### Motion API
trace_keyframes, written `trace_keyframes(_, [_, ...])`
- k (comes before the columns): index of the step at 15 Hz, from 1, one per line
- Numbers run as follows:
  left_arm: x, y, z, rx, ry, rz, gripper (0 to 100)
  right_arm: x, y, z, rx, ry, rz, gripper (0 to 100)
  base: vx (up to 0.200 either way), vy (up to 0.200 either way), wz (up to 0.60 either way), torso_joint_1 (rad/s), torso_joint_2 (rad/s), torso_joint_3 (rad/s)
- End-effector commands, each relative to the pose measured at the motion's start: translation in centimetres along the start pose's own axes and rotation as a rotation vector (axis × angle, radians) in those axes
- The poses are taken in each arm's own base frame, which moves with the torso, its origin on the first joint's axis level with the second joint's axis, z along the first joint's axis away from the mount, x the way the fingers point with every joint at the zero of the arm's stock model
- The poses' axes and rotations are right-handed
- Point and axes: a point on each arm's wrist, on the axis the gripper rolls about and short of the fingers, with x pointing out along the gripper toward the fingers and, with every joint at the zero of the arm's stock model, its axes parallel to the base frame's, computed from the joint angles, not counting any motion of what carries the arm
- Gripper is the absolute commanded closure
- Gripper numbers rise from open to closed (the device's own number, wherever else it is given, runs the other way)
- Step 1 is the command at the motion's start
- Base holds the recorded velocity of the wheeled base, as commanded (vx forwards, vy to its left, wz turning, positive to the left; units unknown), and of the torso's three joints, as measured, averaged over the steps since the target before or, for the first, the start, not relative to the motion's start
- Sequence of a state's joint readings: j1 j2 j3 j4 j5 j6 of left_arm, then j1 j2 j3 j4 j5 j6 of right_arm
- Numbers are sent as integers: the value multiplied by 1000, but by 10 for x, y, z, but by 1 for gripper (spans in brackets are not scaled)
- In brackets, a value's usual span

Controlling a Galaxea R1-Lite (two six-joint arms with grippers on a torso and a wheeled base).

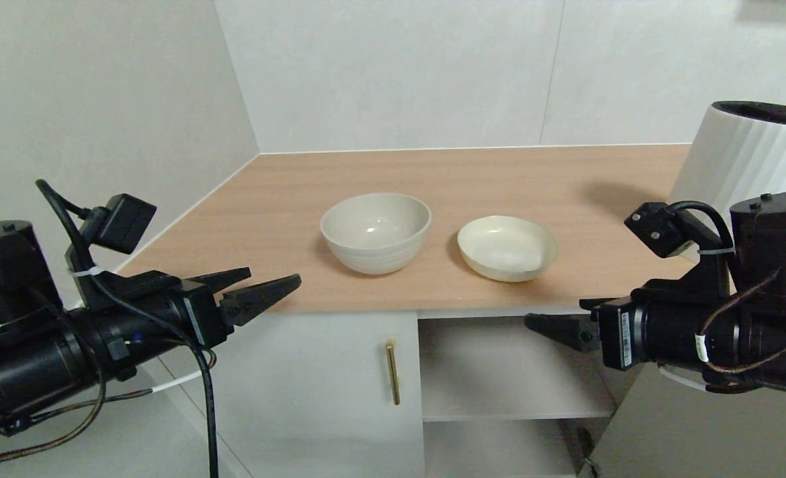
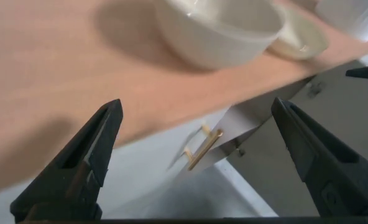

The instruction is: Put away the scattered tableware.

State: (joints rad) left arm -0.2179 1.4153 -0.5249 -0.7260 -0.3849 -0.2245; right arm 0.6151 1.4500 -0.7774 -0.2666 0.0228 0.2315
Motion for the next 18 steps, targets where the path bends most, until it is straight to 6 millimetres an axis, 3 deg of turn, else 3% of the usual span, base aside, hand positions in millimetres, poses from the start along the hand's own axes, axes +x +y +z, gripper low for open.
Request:
trace_keyframes(1, [2,0,3,2,-7,-2,0,1,0,0,0,1,0,0,0,0,0,198,-471,-290])
trace_keyframes(6, [11,-2,32,30,-76,-14,0,2,0,1,-6,1,0,0,0,0,0,210,-484,-275])
trace_keyframes(7, [17,0,46,24,-69,0,0,2,0,0,-6,2,0,0,0,0,0,217,-510,-290])
trace_keyframes(14, [15,-5,39,-35,87,11,0,7,-1,-3,-11,24,14,0,0,0,0,91,-201,-113])
trace_keyframes(18, [22,-7,51,-219,193,56,0,15,3,18,78,10,-29,0,0,0,0,0,0,0])
